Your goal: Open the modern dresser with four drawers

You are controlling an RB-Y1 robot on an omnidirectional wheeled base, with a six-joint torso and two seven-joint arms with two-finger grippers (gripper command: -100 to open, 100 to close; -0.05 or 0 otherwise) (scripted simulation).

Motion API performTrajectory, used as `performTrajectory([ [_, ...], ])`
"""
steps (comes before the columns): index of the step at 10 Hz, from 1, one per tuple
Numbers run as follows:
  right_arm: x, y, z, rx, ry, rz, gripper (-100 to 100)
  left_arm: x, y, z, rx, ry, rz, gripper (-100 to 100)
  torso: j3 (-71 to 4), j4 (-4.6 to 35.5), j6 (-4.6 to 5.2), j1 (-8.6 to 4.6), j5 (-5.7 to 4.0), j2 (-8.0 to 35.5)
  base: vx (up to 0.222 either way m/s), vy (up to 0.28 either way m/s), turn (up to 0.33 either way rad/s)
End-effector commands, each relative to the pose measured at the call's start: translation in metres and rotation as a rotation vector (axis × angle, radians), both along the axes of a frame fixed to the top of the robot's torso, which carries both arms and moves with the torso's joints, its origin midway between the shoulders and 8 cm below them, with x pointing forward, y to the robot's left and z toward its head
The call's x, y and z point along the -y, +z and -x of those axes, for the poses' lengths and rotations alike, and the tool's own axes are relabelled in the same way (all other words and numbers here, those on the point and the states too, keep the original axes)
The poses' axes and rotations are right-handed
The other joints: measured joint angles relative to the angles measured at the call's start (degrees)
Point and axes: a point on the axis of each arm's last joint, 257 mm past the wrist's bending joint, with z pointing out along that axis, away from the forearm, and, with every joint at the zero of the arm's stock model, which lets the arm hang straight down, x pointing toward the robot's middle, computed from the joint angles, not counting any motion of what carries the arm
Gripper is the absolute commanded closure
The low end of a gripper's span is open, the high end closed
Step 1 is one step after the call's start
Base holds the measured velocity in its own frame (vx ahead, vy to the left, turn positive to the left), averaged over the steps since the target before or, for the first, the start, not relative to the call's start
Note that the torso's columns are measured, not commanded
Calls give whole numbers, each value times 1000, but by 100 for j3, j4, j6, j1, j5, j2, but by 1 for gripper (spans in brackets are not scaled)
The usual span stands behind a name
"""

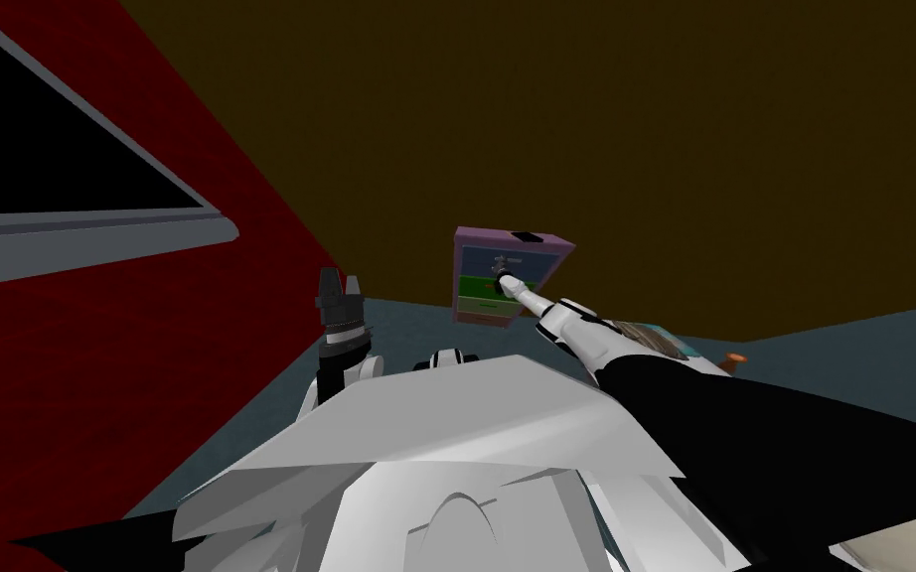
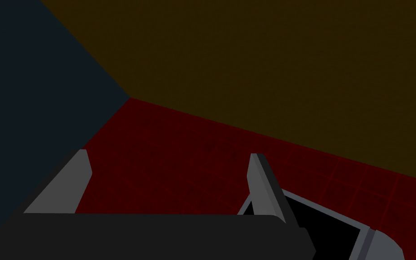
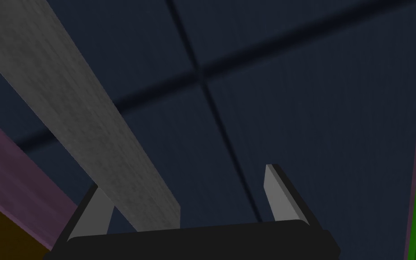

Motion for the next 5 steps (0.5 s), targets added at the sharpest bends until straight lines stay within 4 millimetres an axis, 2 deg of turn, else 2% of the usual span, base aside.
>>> performTrajectory([
  [1, 34, 20, -2, 33, -80, 31, -100, 0, 0, 0, 0, 0, 0, 0, -9, -1, 1, 7, 4, -13, -185, -45, 309],
  [2, 53, 28, -4, 35, -123, 80, -100, 0, 0, 0, 0, 0, 0, 0, 22, 13, -11, -3, 2, 46, -208, -52, 381],
  [3, 60, 33, -3, 43, -148, 107, -100, 0, 0, 0, 0, 0, 0, 0, 35, 22, -2, -6, 1, 57, -90, -20, 92],
  [4, 63, 36, -2, 53, -161, 113, -100, 0, 0, 0, 0, 0, 0, 0, 14, 13, 7, -4, 2, 23, -21, 2, -46],
  [5, 59, 34, -3, 45, -148, 105, -100, 0, 0, 0, 0, 0, 0, 0, -5, 1, 3, -1, 2, -6, -8, 3, -13],
])
